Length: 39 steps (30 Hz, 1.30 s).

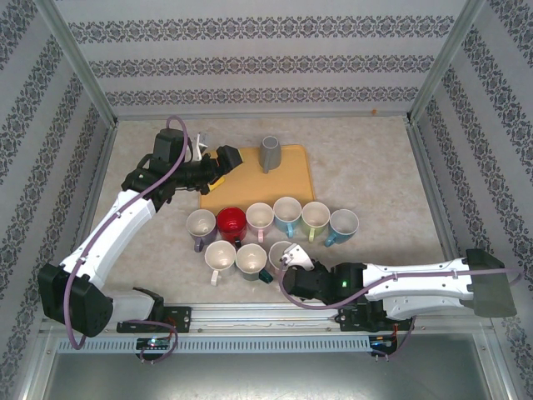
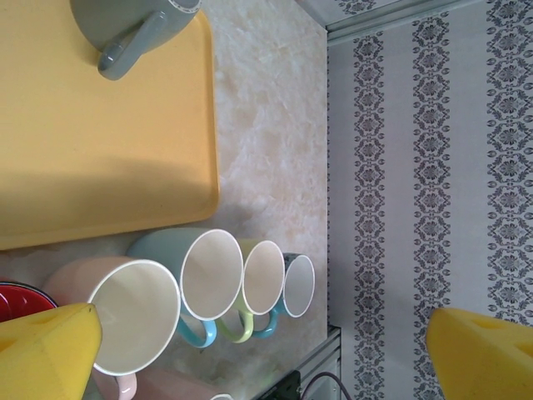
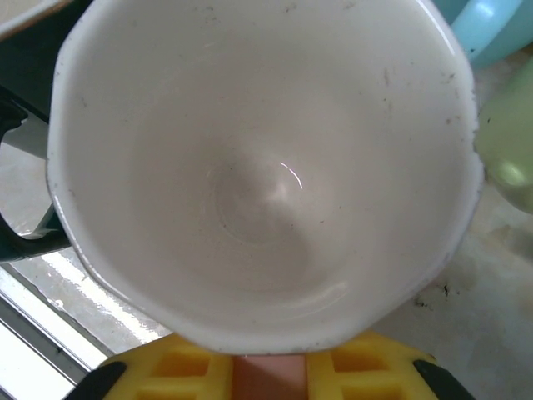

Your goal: Turn the mug right side up

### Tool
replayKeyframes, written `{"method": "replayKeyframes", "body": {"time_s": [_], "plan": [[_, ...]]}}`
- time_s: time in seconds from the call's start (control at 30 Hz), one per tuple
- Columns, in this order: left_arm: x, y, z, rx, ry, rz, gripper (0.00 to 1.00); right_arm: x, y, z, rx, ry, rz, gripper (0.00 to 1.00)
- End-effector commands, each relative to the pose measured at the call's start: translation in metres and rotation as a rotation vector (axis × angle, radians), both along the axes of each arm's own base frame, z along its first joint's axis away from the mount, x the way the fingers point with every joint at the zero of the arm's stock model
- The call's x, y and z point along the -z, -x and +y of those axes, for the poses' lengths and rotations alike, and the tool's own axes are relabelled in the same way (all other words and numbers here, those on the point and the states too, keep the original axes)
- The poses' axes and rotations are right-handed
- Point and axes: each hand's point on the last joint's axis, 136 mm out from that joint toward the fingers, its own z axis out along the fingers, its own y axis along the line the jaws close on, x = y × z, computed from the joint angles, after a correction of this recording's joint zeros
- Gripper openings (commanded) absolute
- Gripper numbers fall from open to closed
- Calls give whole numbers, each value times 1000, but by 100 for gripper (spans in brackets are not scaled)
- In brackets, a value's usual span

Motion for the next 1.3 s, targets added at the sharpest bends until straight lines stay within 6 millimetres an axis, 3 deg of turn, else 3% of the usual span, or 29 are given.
{"method": "replayKeyframes", "body": {"time_s": [0.0,0.17,0.3,0.43,0.53,0.7,0.87,1.07,1.27], "plan": [[-2,0,6,-25,-13,-13,100,-5,-2,6,4,-25,-26,32],[4,1,15,-34,-111,0,100,-16,-4,1,11,-15,-41,50],[0,-2,20,-28,-220,-21,100,-31,-3,-3,-11,-30,-52,70],[2,-11,16,-3,-317,-35,100,-48,-1,-11,-39,-55,-60,85],[7,-22,9,13,-380,-49,100,-61,2,-16,-68,-91,-60,91],[10,-39,0,44,-485,-91,100,-86,0,-31,-67,-121,-54,92],[18,-60,-7,69,-586,-126,100,-129,-26,-40,7,-159,-91,90],[34,-97,-33,136,-740,-185,100,-172,-56,-23,87,-287,-48,89],[58,-143,-54,154,-853,-213,100,-197,-57,-10,62,-306,-24,89]]}}
